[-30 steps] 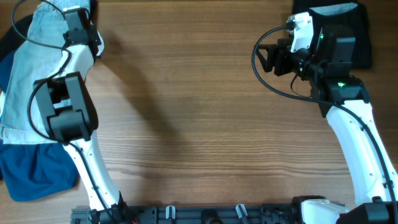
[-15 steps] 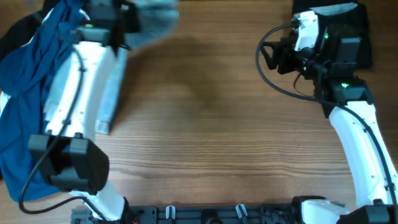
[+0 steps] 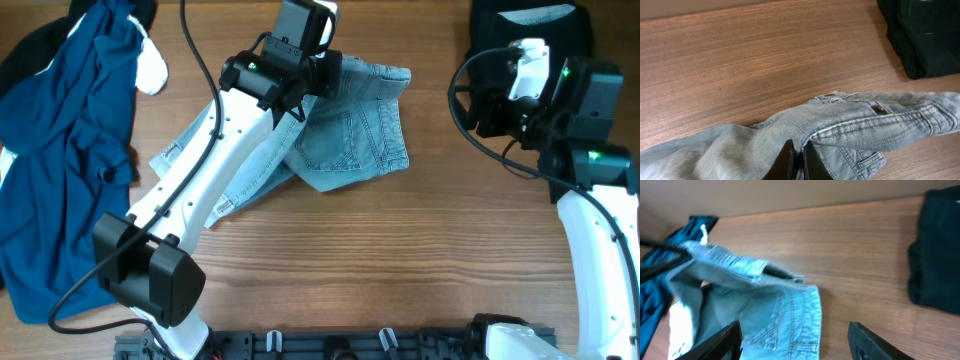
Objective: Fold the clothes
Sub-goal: 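Grasp the denim shorts with the left gripper and pull them onto the table, then grasp the shorts waistband with the right gripper and lift them between both grippers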
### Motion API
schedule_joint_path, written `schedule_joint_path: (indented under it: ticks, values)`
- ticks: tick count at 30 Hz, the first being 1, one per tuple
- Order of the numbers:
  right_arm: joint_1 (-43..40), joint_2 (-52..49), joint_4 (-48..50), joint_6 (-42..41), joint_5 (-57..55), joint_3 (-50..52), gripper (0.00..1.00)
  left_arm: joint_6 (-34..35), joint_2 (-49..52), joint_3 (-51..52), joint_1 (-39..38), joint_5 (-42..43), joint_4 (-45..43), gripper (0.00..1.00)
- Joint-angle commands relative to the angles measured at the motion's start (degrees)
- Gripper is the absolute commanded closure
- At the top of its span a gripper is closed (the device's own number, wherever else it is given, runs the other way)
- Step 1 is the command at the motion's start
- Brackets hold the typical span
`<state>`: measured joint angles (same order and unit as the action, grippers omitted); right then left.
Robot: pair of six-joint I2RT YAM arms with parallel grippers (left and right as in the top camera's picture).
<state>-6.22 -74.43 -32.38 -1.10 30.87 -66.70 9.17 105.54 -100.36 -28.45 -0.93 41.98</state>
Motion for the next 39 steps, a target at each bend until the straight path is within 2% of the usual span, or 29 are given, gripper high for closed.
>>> schedule_joint_path:
  ticks: [1,3,12,18,22,30,32,36,39]
  values:
    - [0.5,-3.0,-1.2,9.6,9.0,-1.1,0.29,1.8,-0.2,-0.8,-0.2,1.6,-1.2,0.96]
    - [2.7,-5.0,-0.7,13.2,10.2,-1.1,0.27,1.8,-0.2,-0.8,-0.2,1.6,-1.2,0.96]
    - [5.5,-7.9,-0.1,8.1,5.1,-1.1,0.3,1.8,-0.2,-0.8,-0.2,3.3,-2.0,0.96]
    - [6.7,-11.6,2.2,8.6,5.6,-1.1,0.3,1.8,-0.6,-0.8,-0.2,3.3,-2.7,0.96]
    - [7.0,-12.0,3.1,8.5,8.9,-1.1,0.3,1.8,-5.1,-2.4,-0.2,3.3,-3.0,0.96]
    - [7.0,-17.6,3.0,8.7,5.1,-0.3,0.3,3.4,-15.9,-4.0,-0.2,3.3,-6.6,0.96]
    - [7.0,-20.7,4.3,8.8,5.2,-0.3,0.3,3.4,-17.6,-4.0,-0.2,3.3,-6.5,0.96]
    - [7.0,-25.9,7.4,14.8,11.5,-0.3,0.29,3.4,-19.2,-4.0,-0.2,3.3,-6.3,0.96]
    - [7.0,-28.1,12.7,14.8,10.9,-0.3,0.26,3.4,-19.3,-4.0,-0.2,3.3,-5.7,0.96]
